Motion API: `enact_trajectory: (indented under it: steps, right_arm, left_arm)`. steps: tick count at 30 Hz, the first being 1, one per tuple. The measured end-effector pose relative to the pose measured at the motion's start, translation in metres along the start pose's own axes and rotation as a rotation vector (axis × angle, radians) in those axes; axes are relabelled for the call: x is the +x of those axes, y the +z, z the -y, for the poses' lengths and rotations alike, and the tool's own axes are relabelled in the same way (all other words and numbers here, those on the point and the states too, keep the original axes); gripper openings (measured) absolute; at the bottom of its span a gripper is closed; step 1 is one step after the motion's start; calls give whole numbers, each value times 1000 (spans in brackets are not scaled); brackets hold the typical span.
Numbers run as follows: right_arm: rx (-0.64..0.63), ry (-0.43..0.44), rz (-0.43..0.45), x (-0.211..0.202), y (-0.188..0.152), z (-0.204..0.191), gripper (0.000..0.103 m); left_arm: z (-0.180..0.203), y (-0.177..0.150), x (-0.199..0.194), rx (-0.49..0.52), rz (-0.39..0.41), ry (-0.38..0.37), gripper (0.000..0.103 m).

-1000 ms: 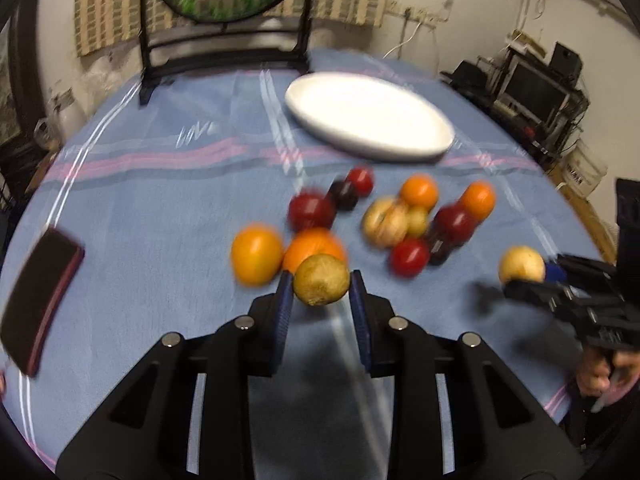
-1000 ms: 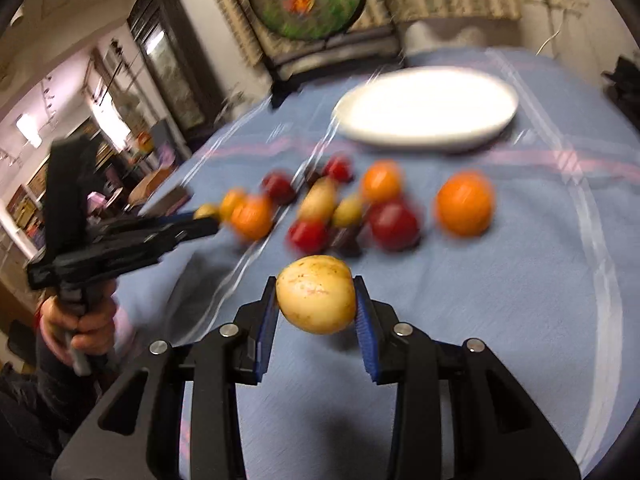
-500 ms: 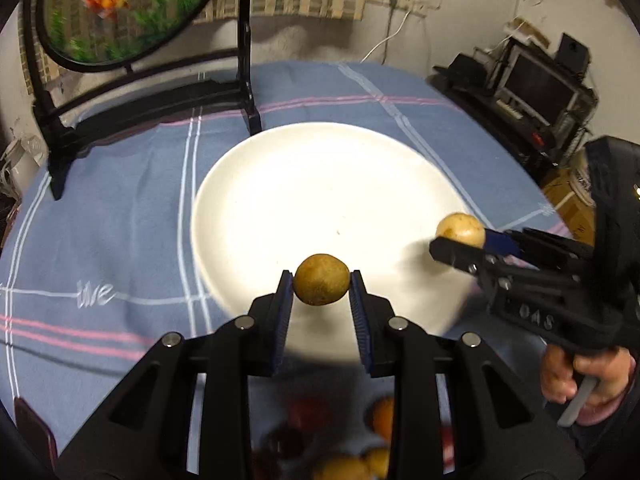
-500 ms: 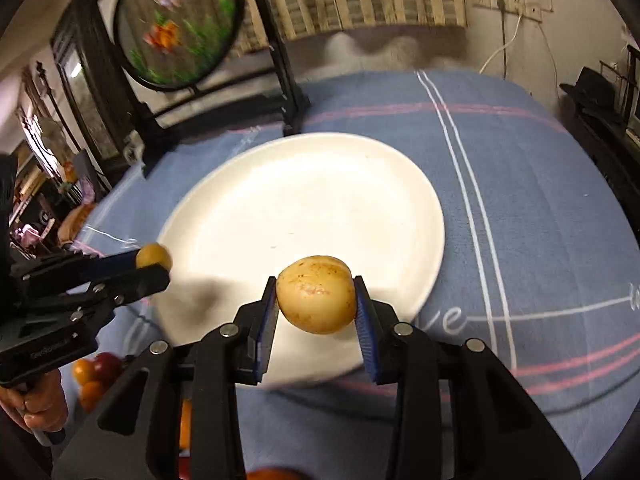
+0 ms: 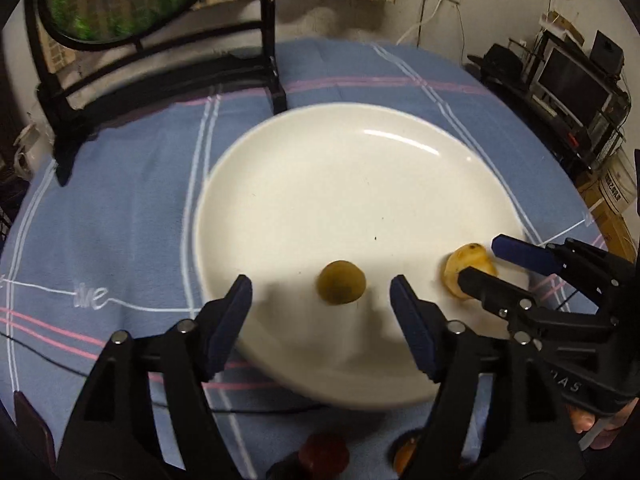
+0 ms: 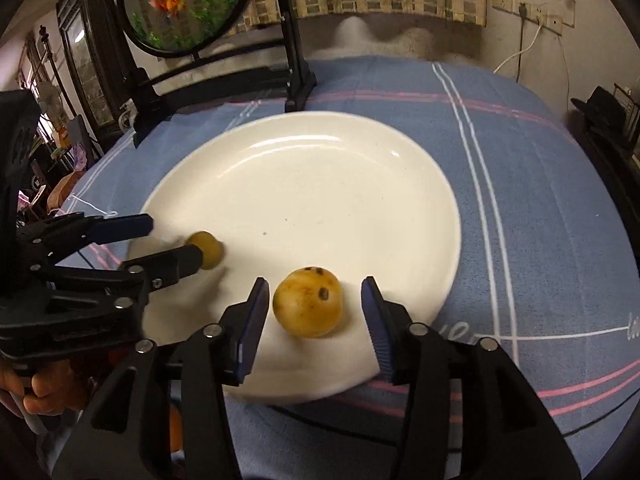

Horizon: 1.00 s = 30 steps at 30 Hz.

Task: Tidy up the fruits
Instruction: 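Carry both fruits onto the white plate and open both grippers, then grasp the tangerine with the right gripper while the left approaches the yellow-orange fruit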

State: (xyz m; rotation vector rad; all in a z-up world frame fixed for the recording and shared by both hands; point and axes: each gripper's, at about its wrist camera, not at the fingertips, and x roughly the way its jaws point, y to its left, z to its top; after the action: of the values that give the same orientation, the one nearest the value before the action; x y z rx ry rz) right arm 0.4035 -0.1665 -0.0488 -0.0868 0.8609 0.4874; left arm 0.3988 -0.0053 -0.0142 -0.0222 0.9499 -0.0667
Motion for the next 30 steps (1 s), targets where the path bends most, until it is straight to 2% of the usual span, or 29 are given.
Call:
enact_trajectory:
  steps: [2,4,10,13,15,17,20,24,30]
  right_arm:
    - [-6,9,33,-18,-4,-3,52]
    - [-11,-1,57,-33,-13,-7,54]
    - [-7,48,108,-74,-68,-12,57]
    - [-20,46,85,-78,-90,-16,57]
    - [-15,42,80,-79,-97,-16,57]
    - [1,58,67,-78,-103,-16,57]
    - [16,52,56,-78,-108,-17,57]
    - [24,65,44,-76,-111,-16,57]
    - [-1,64,12,-68,-114,-24,57]
  left_arm:
    - [-1,-9,-26,16,38,11,80]
    - [-5,-26,-53,19,92,43,94]
    - [-17,-102,-107,-15,169,38,99]
    - [-25,-142,-121,-58,209,-43,101]
    - [-26,-161,-119,-78,208,-67,101]
    - [-19,-167,-116,-64,180,-36,101]
    - [-6,-172,-117,-2,184,-46,101]
    - [6,-177,-111,59,164,-23,101]
    - [2,-180,-112,44,169,-3,101]
